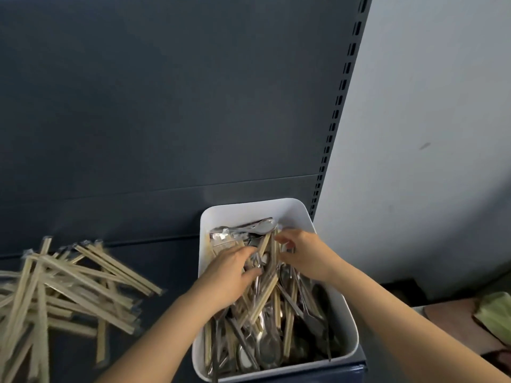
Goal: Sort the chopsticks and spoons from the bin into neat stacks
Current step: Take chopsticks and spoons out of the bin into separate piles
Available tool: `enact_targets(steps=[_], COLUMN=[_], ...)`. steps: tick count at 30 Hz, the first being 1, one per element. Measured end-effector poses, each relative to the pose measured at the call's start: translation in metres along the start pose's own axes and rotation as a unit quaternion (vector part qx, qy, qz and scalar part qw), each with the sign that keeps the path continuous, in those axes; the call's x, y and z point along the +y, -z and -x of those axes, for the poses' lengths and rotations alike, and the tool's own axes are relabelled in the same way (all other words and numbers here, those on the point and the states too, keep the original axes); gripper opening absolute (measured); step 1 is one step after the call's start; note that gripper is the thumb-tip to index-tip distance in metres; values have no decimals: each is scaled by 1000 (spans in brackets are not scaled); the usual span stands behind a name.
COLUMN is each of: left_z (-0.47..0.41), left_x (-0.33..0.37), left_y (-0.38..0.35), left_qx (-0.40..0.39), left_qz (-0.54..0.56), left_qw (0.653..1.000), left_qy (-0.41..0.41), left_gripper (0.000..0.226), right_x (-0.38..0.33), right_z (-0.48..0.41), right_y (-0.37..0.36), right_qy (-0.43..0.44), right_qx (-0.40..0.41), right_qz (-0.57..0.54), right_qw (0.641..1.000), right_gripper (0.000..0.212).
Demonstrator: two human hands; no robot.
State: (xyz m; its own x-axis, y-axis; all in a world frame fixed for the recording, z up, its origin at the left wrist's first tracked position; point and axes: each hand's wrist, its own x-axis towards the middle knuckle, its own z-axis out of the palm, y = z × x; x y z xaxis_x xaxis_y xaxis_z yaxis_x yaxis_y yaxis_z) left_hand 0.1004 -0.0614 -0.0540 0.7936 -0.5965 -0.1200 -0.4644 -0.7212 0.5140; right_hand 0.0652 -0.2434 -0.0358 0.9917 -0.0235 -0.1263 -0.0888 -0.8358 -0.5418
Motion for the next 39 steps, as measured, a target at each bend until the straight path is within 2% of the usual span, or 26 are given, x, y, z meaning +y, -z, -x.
enact_targets(steps=[4,7,9,10,13,19,25,30,35,39], left_z=[-14,-17,-17,-17,-17,-16,-11,-7,-3,-1], left_x=[7,7,6,5,4,11,15,17,16,9], left_y=[-17,-21,-17,-13,3,34,54,69,76,76], left_qx=[-72,-72,-49,-33,39,156,232,313,348,345], left_qz=[5,9,53,72,106,151,141,146,165,173], left_qw=[995,993,992,991,987,972,960,938,923,923], left_qy=[64,91,104,107,112,93,65,28,2,-5], left_gripper=[56,38,16,13,16,17,18,17,17,17], right_x=[13,23,27,28,26,25,27,28,21,19], right_z=[0,0,-1,-1,-3,-11,-8,-6,-14,-14], right_y=[0,-3,-7,-9,-11,-19,-27,-29,-24,-13], right_qy=[12,0,-3,-1,18,6,10,16,7,20], right_qx=[-21,-81,-110,-113,-108,-103,-86,-88,-68,-107], right_qz=[9,56,84,92,118,112,120,109,43,57], right_qw=[1000,995,990,989,987,988,989,990,997,992], right_gripper=[40,39,43,48,57,39,47,35,29,24])
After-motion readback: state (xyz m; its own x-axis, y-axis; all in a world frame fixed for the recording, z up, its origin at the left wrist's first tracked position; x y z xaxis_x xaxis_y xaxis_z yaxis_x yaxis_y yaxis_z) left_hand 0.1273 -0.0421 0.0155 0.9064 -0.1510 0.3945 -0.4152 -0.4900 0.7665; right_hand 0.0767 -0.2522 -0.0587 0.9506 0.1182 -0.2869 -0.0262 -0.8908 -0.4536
